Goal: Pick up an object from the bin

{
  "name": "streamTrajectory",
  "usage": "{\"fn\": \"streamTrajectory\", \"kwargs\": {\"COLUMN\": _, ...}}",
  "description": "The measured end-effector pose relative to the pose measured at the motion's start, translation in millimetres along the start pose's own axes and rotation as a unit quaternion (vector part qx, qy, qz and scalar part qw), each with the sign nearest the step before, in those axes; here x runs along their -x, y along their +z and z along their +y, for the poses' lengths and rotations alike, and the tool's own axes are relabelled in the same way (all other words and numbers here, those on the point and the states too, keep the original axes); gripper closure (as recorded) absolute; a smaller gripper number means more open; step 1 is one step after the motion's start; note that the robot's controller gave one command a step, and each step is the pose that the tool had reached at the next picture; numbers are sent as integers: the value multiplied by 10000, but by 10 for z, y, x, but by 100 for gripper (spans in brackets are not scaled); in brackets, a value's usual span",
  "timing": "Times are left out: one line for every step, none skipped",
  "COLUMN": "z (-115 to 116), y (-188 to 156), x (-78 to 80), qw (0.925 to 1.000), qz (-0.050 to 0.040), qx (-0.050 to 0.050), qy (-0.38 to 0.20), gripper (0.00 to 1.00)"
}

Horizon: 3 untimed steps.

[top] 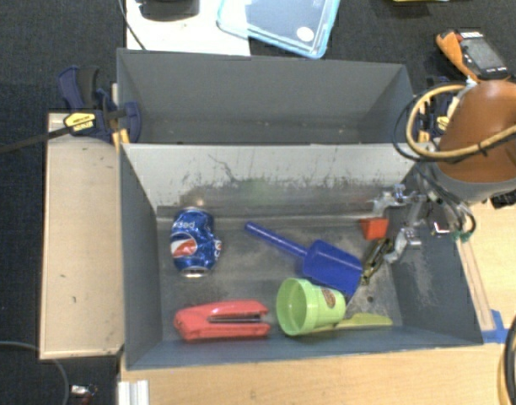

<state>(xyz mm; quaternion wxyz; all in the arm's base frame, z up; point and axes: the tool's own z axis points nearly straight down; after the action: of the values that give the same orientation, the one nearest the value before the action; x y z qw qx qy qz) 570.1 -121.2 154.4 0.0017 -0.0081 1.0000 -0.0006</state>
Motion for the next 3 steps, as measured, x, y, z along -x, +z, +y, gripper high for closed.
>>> {"fn": "streamTrajectory", "kwargs": {"z": 0, "y": 0, "x": 0, "qw": 10000, "qz": 0, "qx": 0, "qy": -1, "gripper": 0}}
{"fn": "streamTrajectory", "kwargs": {"z": 484, "y": 287, "x": -196, "qw": 9998, "qz": -16, "qx": 1, "qy": 219, "gripper": 0}}
{"fn": "streamTrajectory", "kwargs": {"z": 488, "y": -260, "x": -241, "qw": 9992, "qz": -2, "qx": -2, "qy": 402, "gripper": 0}}
